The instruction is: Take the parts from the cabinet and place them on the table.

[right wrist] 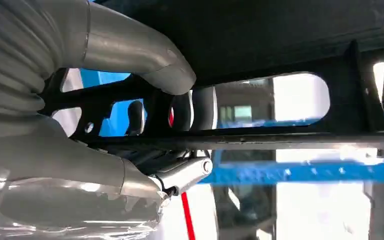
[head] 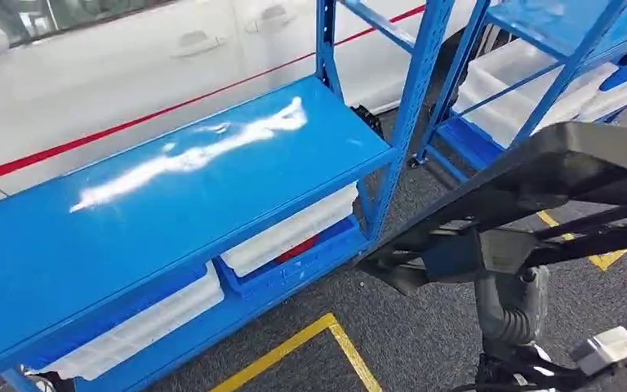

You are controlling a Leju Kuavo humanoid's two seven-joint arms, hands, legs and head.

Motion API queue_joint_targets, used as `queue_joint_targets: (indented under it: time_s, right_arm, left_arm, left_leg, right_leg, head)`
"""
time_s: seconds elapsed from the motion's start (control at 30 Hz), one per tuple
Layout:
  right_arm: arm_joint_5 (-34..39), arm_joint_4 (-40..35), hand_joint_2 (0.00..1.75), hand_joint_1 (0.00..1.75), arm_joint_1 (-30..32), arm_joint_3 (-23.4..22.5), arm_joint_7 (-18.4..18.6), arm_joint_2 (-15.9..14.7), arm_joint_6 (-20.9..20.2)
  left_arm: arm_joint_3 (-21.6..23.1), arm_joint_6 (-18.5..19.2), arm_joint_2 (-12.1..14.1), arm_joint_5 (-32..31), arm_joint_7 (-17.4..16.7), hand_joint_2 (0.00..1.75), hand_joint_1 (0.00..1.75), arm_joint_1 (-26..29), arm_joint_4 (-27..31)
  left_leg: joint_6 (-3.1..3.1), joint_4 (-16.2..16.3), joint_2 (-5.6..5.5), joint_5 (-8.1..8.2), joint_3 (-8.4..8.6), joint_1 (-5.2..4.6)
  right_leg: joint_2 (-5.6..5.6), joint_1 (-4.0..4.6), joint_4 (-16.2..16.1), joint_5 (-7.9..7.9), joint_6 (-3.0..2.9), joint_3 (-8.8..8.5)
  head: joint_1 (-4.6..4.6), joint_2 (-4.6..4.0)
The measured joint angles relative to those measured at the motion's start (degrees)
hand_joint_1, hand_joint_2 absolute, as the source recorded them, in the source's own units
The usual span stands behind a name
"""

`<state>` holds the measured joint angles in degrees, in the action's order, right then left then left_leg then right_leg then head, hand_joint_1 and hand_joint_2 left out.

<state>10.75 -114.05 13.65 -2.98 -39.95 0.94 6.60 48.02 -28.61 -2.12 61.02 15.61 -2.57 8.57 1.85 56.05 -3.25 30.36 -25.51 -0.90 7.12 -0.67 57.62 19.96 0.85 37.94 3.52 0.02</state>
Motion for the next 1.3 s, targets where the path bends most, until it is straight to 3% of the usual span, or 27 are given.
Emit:
queue_joint_targets:
  time_s: [0.03,0.07,0.1,0.17,0.2,0.23,0.3,0.33,0.37,0.4,0.43,0.53,0.63,0.7,0.73,0.77,0.83,0.87,0.9,0.93,1.03,1.07,1.1,1.13,1.2,1.23,1.3]
  right_arm:
    - [0.1,0.0,1.75,1.75,0.1,-1.0,0.0,-0.4,0.7]
    - [0.6,0.1,1.75,1.75,0.2,-2.3,0.0,-1.1,1.0]
    - [1.1,0.3,1.75,1.75,0.0,-3.3,0.1,-1.9,1.1]
    - [1.7,0.7,1.75,1.75,-0.2,-5.0,0.2,-2.8,1.2]
    - [1.9,0.8,1.75,1.75,-0.2,-5.7,0.2,-3.1,1.2]
    - [1.9,1.0,1.75,1.75,-0.2,-6.3,0.2,-3.3,1.3]
    - [1.9,1.3,1.75,1.75,-0.2,-7.0,0.2,-3.6,1.3]
    - [1.9,1.4,1.75,1.75,-0.2,-7.3,0.3,-3.7,1.3]
    - [1.9,1.4,1.75,1.75,-0.2,-7.5,0.3,-3.8,1.3]
    - [1.8,1.4,1.75,1.75,-0.6,-7.6,0.4,-4.0,1.3]
    - [1.8,1.4,1.75,1.75,-0.5,-7.7,0.4,-4.0,1.4]
    - [1.1,1.7,1.75,1.75,-0.4,-9.3,1.3,-4.9,2.3]
    - [-4.1,3.1,1.75,1.75,-2.4,-12.4,4.1,-6.7,5.3]
    - [-7.7,4.4,1.75,1.75,-3.8,-14.5,6.0,-7.8,6.6]
    - [-9.9,5.1,1.75,1.75,-4.3,-16.0,7.4,-8.6,7.0]
    - [-11.4,5.6,1.75,1.75,-4.9,-16.9,8.4,-9.0,7.2]
    - [-15.8,6.9,1.75,1.75,-6.7,-18.9,10.6,-10.2,7.9]
    - [-17.7,7.5,1.75,1.75,-7.5,-19.9,11.4,-10.7,8.2]
    - [-19.4,8.1,1.75,1.75,-8.4,-20.6,12.0,-11.1,8.5]
    - [-20.3,8.6,1.75,1.75,-9.2,-21.0,12.6,-11.6,8.5]
    - [-21.8,10.4,1.75,1.75,-10.6,-21.9,13.8,-13.4,7.1]
    - [-22.2,11.1,1.75,1.75,-11.0,-22.2,14.1,-14.3,6.6]
    - [-22.2,11.8,1.75,1.75,-11.9,-22.6,14.2,-15.1,6.3]
    - [-22.1,12.5,1.75,1.75,-12.6,-22.9,14.3,-15.7,5.9]
    - [-21.3,13.4,1.75,1.75,-12.7,-23.5,14.4,-16.6,5.1]
    - [-21.2,13.8,1.75,1.75,-12.5,-23.7,14.3,-16.8,4.7]
    - [-21.6,14.5,1.75,1.75,-12.3,-24.0,14.0,-17.2,3.8]
  left_arm:
    - [0.1,0.0,-0.1,-0.3,0.0,0.0,0.0,0.0,0.0]
    - [0.2,0.0,0.0,-0.4,-0.1,0.0,0.0,-0.2,0.0]
    - [0.3,0.0,0.0,-0.5,-0.1,0.0,0.0,-0.1,0.0]
    - [0.6,0.1,0.1,-0.6,-0.1,0.0,0.0,0.2,0.0]
    - [0.6,0.1,0.1,-0.6,-0.1,0.0,0.0,0.2,0.0]
    - [0.7,0.1,0.1,-0.6,-0.1,0.0,0.0,0.2,0.0]
    - [1.1,0.1,0.1,-0.6,-0.1,0.0,0.0,0.0,0.0]
    - [1.2,0.1,0.1,-0.6,-0.1,0.0,0.0,-0.1,0.0]
    - [1.2,0.1,0.3,-0.6,-0.1,0.0,0.0,-0.2,0.0]
    - [1.2,0.1,0.3,-0.6,-0.1,0.0,0.0,-0.1,0.0]
    - [1.3,0.2,0.3,-0.7,0.0,0.0,0.0,-0.2,0.0]
    - [1.4,0.2,0.3,-0.7,0.4,0.0,0.0,-0.5,0.0]
    - [1.4,0.2,0.3,-0.3,0.3,0.0,0.0,-0.4,0.0]
    - [1.4,0.2,0.3,0.1,0.0,0.0,0.0,-0.4,0.0]
    - [1.4,0.1,0.3,0.2,-0.1,0.0,0.0,-0.4,0.0]
    - [1.4,0.0,0.3,0.2,-0.2,0.0,0.0,-0.4,0.0]
    - [1.4,0.0,0.3,0.4,-0.3,0.0,0.0,-0.4,0.0]
    - [1.4,0.2,0.3,0.5,-0.2,0.0,0.0,-0.5,0.0]
    - [1.4,0.4,0.5,0.6,0.0,0.0,0.0,-0.4,0.0]
    - [1.4,0.9,0.4,0.6,0.4,0.0,0.0,-0.5,0.0]
    - [1.5,2.5,0.5,0.6,2.2,0.0,0.0,-0.7,0.0]
    - [1.5,3.2,0.4,0.6,2.6,0.0,0.0,-0.9,0.0]
    - [1.5,3.6,0.4,0.6,3.1,0.0,0.0,-0.8,0.0]
    - [1.5,4.1,0.5,0.6,3.3,0.0,0.0,-0.8,0.0]
    - [1.5,4.5,0.7,0.6,3.4,0.0,0.0,-0.6,-0.1]
    - [1.5,4.6,0.7,0.6,3.4,0.0,0.0,-0.5,-0.1]
    - [1.5,4.9,0.6,1.1,3.5,0.0,0.0,-0.6,0.0]
  left_leg:
    - [0.34,-1.1,0.96,-1.26,-0.22,0.82]
    - [0.58,-1.4,1.88,-1.87,-0.57,0.71]
    - [1.15,-1.4,2.62,-2.39,-1.18,0.71]
    - [1.04,-1.4,4.38,-3.24,-2.39,0.66]
    - [0.94,-1.2,5.36,-3.67,-3.17,0.67]
    - [0.71,-0.9,6.36,-4.06,-3.82,0.72]
    - [0.14,-0.2,8.01,-4.5,-5.24,0.93]
    - [-0.1,0.5,8.75,-4.63,-5.91,1.07]
    - [-0.5,1.3,9.33,-4.55,-6.25,0.85]
    - [-1.04,1.8,9.81,-4.3,-7.07,0.91]
    - [-1.43,2.0,10.32,-4.36,-6.79,0.77]
    - [-2.56,2.0,12.27,-5.0,-6.75,1.17]
    - [-3.05,10.0,5.27,1.95,-10.01,1.61]
    - [-2.84,18.6,3.79,5.87,-13.11,1.57]
    - [-2.62,19.8,3.7,5.74,-13.33,1.52]
    - [-2.35,18.5,3.65,4.32,-12.36,1.49]
    - [-1.46,9.9,2.58,-0.35,-7.47,1.31]
    - [-0.78,4.7,0.32,-2.1,-4.64,1.14]
    - [-0.57,2.5,-1.76,-1.22,-3.13,1.3]
    - [-1.07,2.1,-1.38,-1.63,-3.29,1.2]
    - [-0.48,1.0,0.6,-2.14,-3.33,1.02]
    - [-0.1,0.3,1.55,-2.79,-3.17,1.37]
    - [0.37,0.0,2.3,-3.05,-3.25,1.22]
    - [0.52,0.0,3.14,-3.15,-3.51,1.11]
    - [0.56,0.0,4.71,-3.19,-3.77,0.95]
    - [0.54,0.1,5.46,-3.19,-3.89,0.95]
    - [0.33,0.3,6.9,-3.05,-3.94,1.01]
  right_leg:
    - [-0.42,0.28,0.0,-0.04,0.03,0.21]
    - [-3.16,0.13,1.0,2.03,0.1,0.73]
    - [-5.29,0.03,3.8,5.67,0.5,1.75]
    - [-6.56,-0.6,11.9,11.67,1.6,3.82]
    - [-6.68,-0.9,15.9,12.7,2.18,4.6]
    - [-6.82,-1.27,17.7,11.59,2.68,4.38]
    - [-7.43,-1.92,13.8,7.62,3.48,0.25]
    - [-8.61,-2.17,8.9,6.52,3.86,-3.6]
    - [-11.22,-2.37,3.5,7.63,4.12,-7.59]
    - [-11.99,-1.26,0.6,9.3,3.41,-9.18]
    - [-11.51,-1.23,0.7,9.41,2.04,-8.64]
    - [-9.81,-0.83,0.4,8.6,-0.14,-7.68]
    - [-7.96,-0.86,0.4,7.24,-1.48,-6.26]
    - [-6.29,-0.39,0.5,6.47,-1.68,-5.13]
    - [-5.5,-0.2,0.7,6.17,-1.68,-4.71]
    - [-4.73,-0.06,0.7,5.98,-1.67,-4.35]
    - [-2.93,0.07,1.0,5.61,-1.44,-3.86]
    - [-2.26,-0.04,1.1,5.45,-1.27,-3.75]
    - [-1.68,0.08,1.1,5.21,-0.9,-3.43]
    - [-0.82,-0.26,1.1,4.85,-0.41,-3.18]
    - [1.08,-0.36,0.6,3.86,1.02,-2.71]
    - [-1.01,-0.66,1.3,4.29,0.8,-2.48]
    - [-4.27,-0.3,3.4,6.27,0.92,-1.31]
    - [-5.74,-0.31,7.5,8.83,1.2,0.62]
    - [-6.52,-0.73,16.0,12.47,1.82,4.25]
    - [-6.63,-0.88,18.1,12.77,2.03,5.02]
    - [-7.16,-1.25,14.2,9.82,2.43,2.75]
  head:
    - [0.0,0.0]
    - [-0.02,0.0]
    - [-0.02,0.0]
    - [-0.02,0.0]
    - [-0.02,0.0]
    - [-0.02,0.0]
    - [-0.02,0.0]
    - [-0.02,0.0]
    - [-0.02,0.0]
    - [-0.04,0.0]
    - [0.2,0.0]
    - [0.17,0.0]
    - [0.18,0.0]
    - [0.17,0.0]
    - [0.17,0.0]
    - [0.2,0.0]
    - [0.2,0.0]
    - [0.17,0.0]
    - [0.17,0.0]
    - [0.18,0.0]
    - [0.17,0.0]
    - [0.15,0.0]
    - [0.06,0.0]
    - [0.09,0.0]
    - [0.09,0.0]
    - [0.09,0.0]
    - [0.09,0.0]
